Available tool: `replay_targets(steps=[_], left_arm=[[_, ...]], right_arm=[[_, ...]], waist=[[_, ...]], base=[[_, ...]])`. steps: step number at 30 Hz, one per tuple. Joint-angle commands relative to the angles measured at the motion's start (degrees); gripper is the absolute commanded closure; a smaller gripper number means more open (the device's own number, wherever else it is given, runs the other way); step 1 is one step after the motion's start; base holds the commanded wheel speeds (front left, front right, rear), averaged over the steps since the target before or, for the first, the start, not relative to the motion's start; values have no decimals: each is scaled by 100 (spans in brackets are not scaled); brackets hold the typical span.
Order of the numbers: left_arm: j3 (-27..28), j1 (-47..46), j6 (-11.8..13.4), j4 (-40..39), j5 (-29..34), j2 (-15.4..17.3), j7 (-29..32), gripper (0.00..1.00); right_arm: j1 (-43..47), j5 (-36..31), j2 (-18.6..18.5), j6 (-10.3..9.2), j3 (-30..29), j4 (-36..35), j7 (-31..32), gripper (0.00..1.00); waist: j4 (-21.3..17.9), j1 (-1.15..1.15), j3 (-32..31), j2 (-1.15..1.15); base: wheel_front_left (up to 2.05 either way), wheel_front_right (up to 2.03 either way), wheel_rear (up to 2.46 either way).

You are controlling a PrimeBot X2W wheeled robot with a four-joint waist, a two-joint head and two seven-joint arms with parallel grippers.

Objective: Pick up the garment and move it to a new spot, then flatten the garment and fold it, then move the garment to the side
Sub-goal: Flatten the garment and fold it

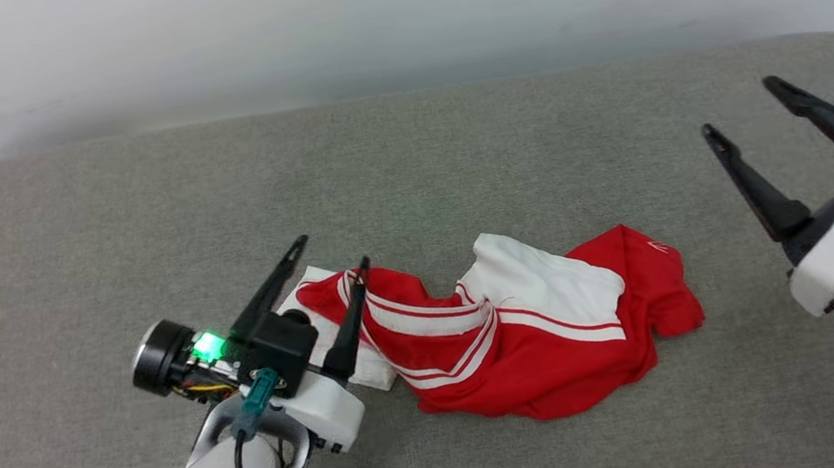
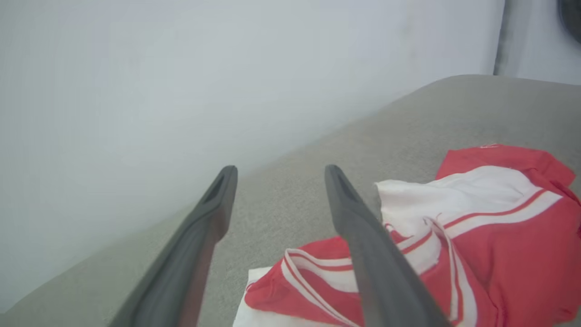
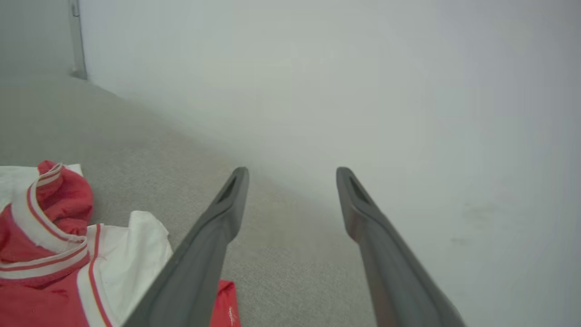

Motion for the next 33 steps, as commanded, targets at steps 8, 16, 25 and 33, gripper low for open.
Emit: replay_targets(steps=[8,16,25,33], left_arm=[[1315,912,750,-906,517,-294,-72,0],[2627,1580,528,-1201,1126,-1068,-68,0],[3453,1615,-265,-1104,1743,-1978,-69,0],[3967,1501,-852,-960,2153,-2523,-69,0]], right_arm=[[-1730,1110,-789,-3,2127,-53,1925,0],[-3502,2469,-744,-3,3735,672,3808,0],[-4343,2928,-336,-3,4898,1679,4039,0],[-3850,3056,-185,-1,5562,2017,4220,0]], waist=[[495,0,559,0],[861,0,1269,0],[1252,0,1996,0],[1386,0,2288,0]], base=[[0,0,0],[0,0,0],[0,0,0],[0,0,0]])
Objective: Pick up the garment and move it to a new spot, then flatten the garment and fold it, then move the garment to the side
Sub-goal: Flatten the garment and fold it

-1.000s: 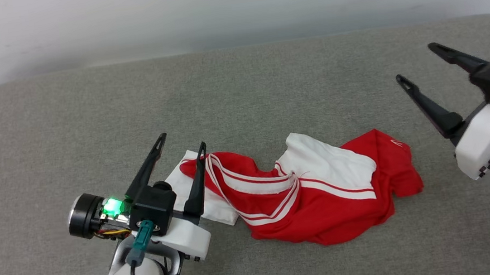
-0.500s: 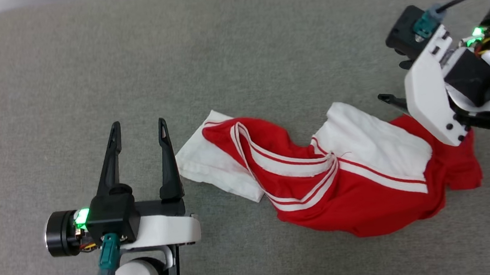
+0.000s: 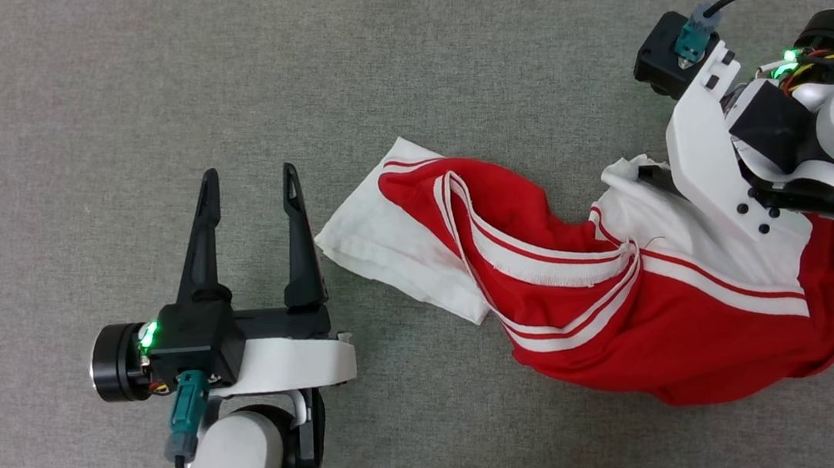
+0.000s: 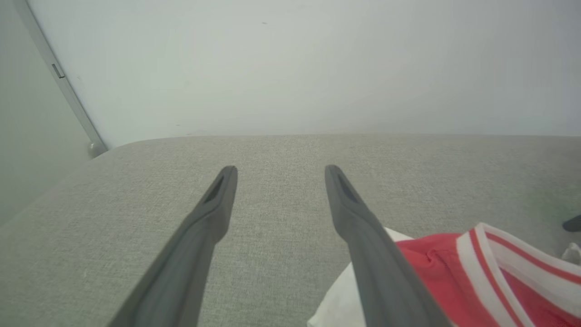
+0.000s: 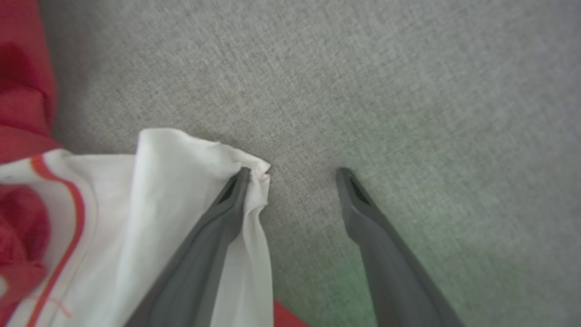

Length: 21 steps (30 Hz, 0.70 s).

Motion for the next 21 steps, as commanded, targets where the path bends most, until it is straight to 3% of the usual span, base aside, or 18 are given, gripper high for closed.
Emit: replay_targets(steps=[1,2,3,4,14,21], left_arm=[[125,-46,-102,36,90,-80,-13,0],[183,-29,-147,49,128,-114,-13,0],[242,-3,-197,72,167,-149,-13,0],[297,27,-240,99,204,-177,-13,0],[724,323,-532,250,446,-322,-13,0],[960,572,-611,268,547,-365,-14,0]], right_arm=[[575,0,159,0,412,139,165,0],[583,-23,158,1,427,125,168,0],[567,-60,156,1,433,96,144,56],[540,-96,155,7,427,65,87,100],[-233,-29,23,-2,238,-53,-1081,100],[-440,190,-650,-2,246,-240,-1740,100]], waist=[[32,0,49,0],[17,0,37,0],[-1,0,14,0],[-22,0,-17,0],[-314,0,-549,0],[-534,0,-860,0]], base=[[0,0,0],[0,0,0],[0,0,0],[0,0,0],[0,0,0],[0,0,0]])
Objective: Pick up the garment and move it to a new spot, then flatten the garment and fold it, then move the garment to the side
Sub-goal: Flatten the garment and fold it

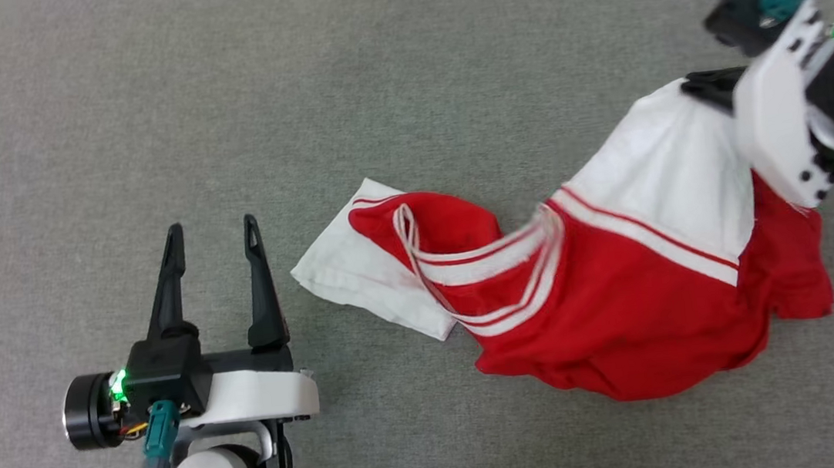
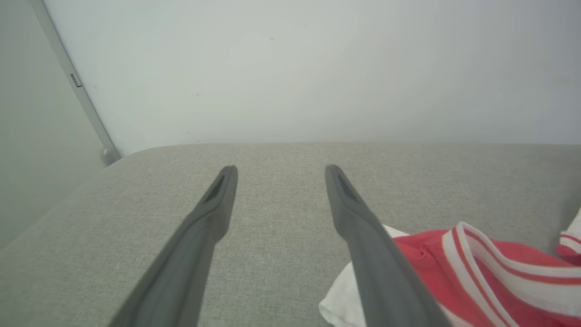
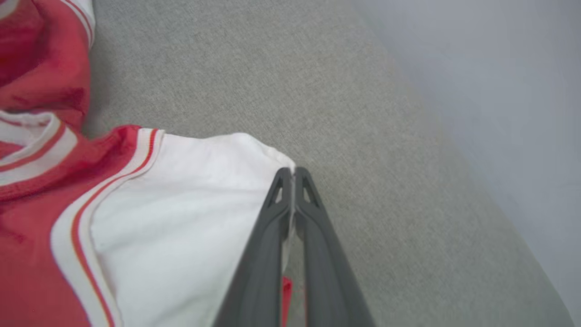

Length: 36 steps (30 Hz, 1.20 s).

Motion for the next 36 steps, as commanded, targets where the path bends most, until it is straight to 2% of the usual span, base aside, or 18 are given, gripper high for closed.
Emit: replay_targets(steps=[1,8,13,18,21,24,26,27,31,36], left_arm=[[78,114,-31,-6,57,-30,-14,0],[261,302,-114,19,105,-49,-14,0],[350,338,-199,70,148,-54,-14,0],[396,229,-284,152,199,-57,-14,0],[424,170,-338,217,236,-46,-14,0],[469,116,-405,312,272,13,-14,0],[505,36,-454,350,294,76,-14,0],[528,-2,-493,375,299,133,-14,0],[610,-210,-668,517,341,406,-14,0],[604,-798,-1053,845,353,872,10,0]], right_arm=[[-32,109,-270,-4,-6,-62,-173,100],[643,479,-1210,-4,-321,150,-575,100],[1248,819,-1462,-4,-566,622,-761,100],[2011,1114,-1408,-4,-768,1389,-897,100],[2386,1207,-1179,-2,-768,1727,-844,100],[2574,1194,-901,-2,-912,2081,-1157,100],[2601,1201,-761,-3,-1063,2238,-1423,44],[2570,1175,-727,-3,-1159,2279,-1611,0],[2390,853,-768,-4,-1429,2250,-2372,0],[2389,427,-753,-4,-1873,2120,-3274,0]], waist=[[-144,0,-136,0],[-348,0,-253,0],[-432,0,-210,0],[-476,0,-118,0],[-495,0,-97,0],[-534,0,-142,0],[-561,0,-231,0],[-578,0,-289,0],[-694,0,-568,0],[-834,0,-806,0]], base=[[0,0,0],[0,0,0],[0,0,0],[0,0,0],[0,0,0],[0,0,0],[0,0,0],[0,0,0],[0,0,0],[0,0,0]])
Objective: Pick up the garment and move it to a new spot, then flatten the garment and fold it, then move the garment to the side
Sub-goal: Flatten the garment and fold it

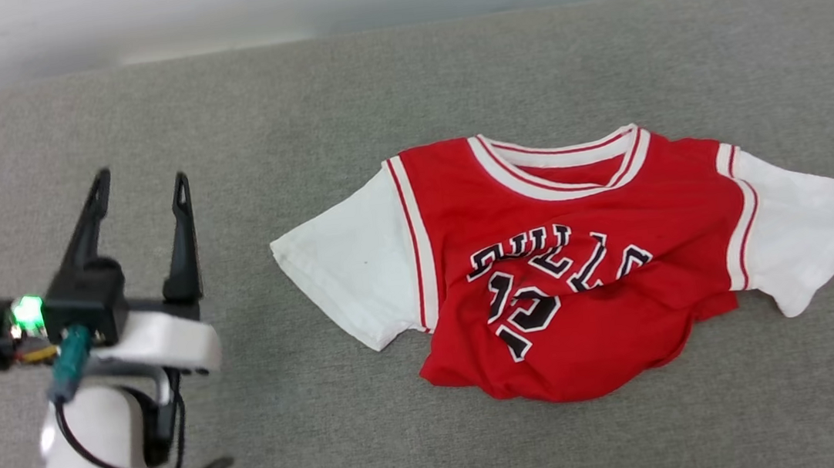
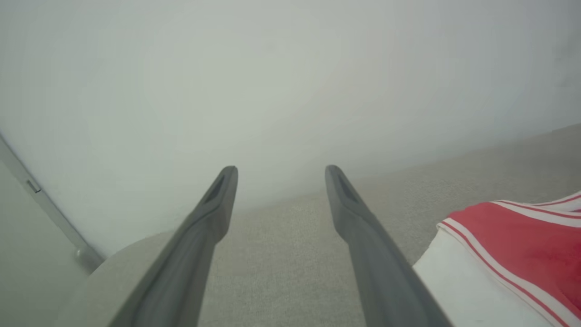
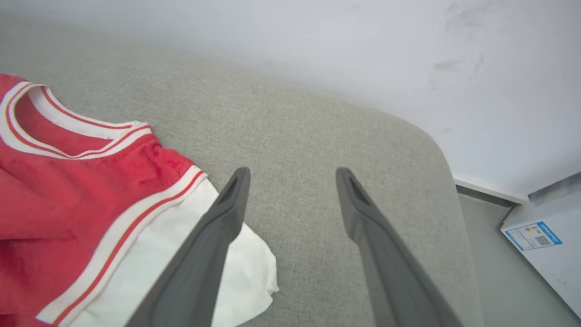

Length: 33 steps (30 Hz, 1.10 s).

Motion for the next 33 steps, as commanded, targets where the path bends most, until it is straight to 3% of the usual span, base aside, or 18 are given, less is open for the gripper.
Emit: replay_targets(steps=[1,5,10,20,26,32,33], left_arm=[[-18,-123,-46,46,18,52,58,0],[-221,-810,-349,229,9,392,684,0],[-703,-1656,-548,448,-521,744,2085,0],[-2835,-2722,-555,661,-3238,1950,5185,0],[-3560,-3165,-555,894,-4119,2348,6276,0],[-4046,-3502,-555,1356,-4429,2499,6865,0],[-4328,-3573,-556,1555,-4495,2561,7089,0]], right_arm=[[6,-51,31,-4,-65,-24,-91,0],[195,-414,163,-4,-552,-170,-408,0],[578,-913,382,-4,-1211,-510,-516,0],[1548,-1862,850,-4,-2590,-1545,18,0],[2000,-2302,1117,-4,-3311,-2318,600,0],[2215,-2584,1387,-4,-3679,-2959,1036,0],[2260,-2671,1500,-4,-3737,-3149,1160,0]], waist=[[-80,0,-80,0],[-192,0,-138,0],[-330,0,-141,0],[-623,0,38,0],[-788,0,317,0],[-983,0,666,0],[-1078,0,813,0]], base=[[0,0,0],[0,0,0],[0,0,0],[0,0,0],[0,0,0],[0,0,0],[0,0,0]])
